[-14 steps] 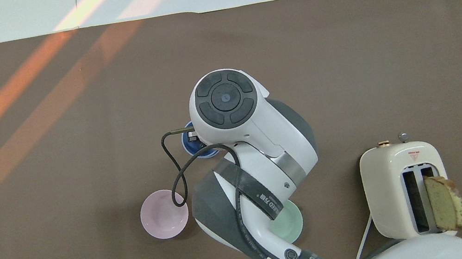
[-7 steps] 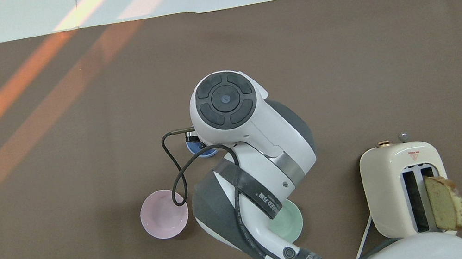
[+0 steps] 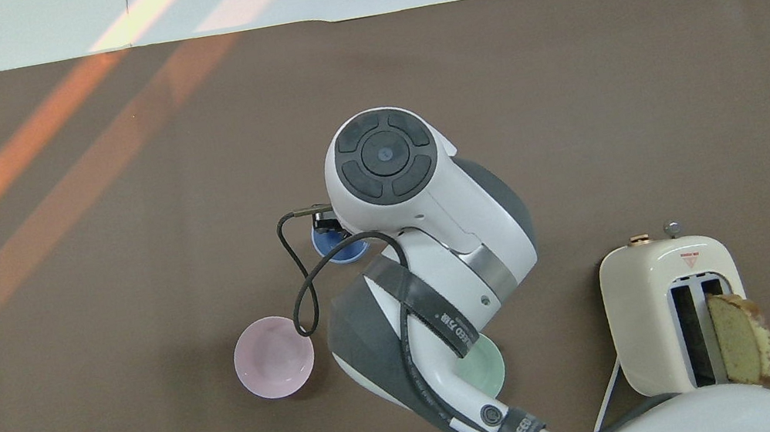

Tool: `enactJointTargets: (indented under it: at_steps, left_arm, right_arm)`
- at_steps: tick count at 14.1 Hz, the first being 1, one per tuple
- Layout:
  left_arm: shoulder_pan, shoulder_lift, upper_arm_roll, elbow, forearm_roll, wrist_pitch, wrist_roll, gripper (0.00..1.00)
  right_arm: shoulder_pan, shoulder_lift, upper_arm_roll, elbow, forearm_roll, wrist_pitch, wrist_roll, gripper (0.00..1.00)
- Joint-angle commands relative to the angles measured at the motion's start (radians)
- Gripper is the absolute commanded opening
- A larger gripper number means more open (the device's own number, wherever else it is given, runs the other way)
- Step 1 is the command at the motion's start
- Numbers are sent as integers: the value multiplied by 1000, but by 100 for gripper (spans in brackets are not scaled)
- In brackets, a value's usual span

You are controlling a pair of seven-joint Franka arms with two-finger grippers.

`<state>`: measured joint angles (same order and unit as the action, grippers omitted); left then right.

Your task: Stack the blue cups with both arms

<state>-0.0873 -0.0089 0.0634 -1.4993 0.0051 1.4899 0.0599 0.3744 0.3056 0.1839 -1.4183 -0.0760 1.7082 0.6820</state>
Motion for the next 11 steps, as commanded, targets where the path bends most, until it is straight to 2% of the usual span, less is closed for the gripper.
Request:
enactJointTargets:
  at_steps: [1, 5, 7, 9, 11]
  left_arm:
    - [1, 0, 3, 14, -11, -23, -8, 100]
    - [3, 0, 4, 14, -11, -23, -8, 100]
    - [3, 0, 4, 14, -11, -22, -6, 100]
    - [3, 0, 4, 14, -11, -22, -6, 100]
    - [3, 0, 4, 13, -11, -20, -12, 100]
  right_arm:
    - [-35, -68, -11, 1, -38, -96, -97, 100]
    - [-185, -161, -11, 33, -22, -208, -318, 100]
    - [-256, -171, -11, 64, -27, -271, -436, 100]
    - [-328, -195, -12, 67, -22, -279, -563, 100]
    - [-406, -201, -12, 64, 14, -269, -611, 100]
